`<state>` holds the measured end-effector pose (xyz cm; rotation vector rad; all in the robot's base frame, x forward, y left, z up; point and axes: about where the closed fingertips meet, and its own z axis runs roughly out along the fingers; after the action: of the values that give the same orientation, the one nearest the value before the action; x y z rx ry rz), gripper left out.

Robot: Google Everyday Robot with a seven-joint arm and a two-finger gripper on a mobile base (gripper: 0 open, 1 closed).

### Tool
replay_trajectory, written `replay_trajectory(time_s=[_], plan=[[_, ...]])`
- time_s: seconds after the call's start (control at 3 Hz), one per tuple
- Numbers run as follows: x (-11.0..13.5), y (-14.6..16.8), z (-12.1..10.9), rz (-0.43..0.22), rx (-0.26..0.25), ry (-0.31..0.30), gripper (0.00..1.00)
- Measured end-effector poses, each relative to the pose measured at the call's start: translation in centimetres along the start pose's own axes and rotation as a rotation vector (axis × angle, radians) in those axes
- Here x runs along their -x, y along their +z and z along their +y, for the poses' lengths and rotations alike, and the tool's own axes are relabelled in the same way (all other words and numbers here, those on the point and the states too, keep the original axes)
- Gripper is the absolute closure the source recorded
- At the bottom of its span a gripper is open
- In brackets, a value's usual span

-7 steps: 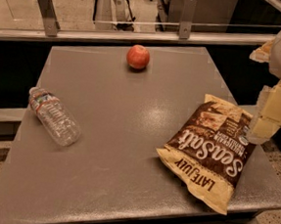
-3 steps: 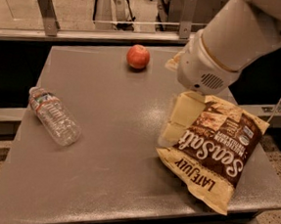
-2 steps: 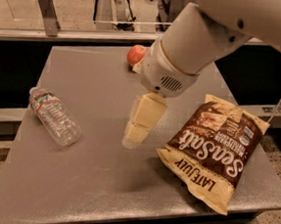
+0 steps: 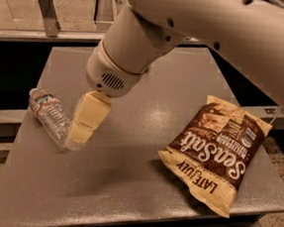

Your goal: Move water bottle near apple

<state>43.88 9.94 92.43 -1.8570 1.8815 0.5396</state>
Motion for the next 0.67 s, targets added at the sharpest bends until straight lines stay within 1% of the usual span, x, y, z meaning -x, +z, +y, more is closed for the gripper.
replay_trajectory(time_s=[0.33,0.67], plan=[[3.1,3.1,1.0,-0.014,0.048,0.04,0.0],[4.4,6.3,1.2,0.012,0.041,0.079,0.0]])
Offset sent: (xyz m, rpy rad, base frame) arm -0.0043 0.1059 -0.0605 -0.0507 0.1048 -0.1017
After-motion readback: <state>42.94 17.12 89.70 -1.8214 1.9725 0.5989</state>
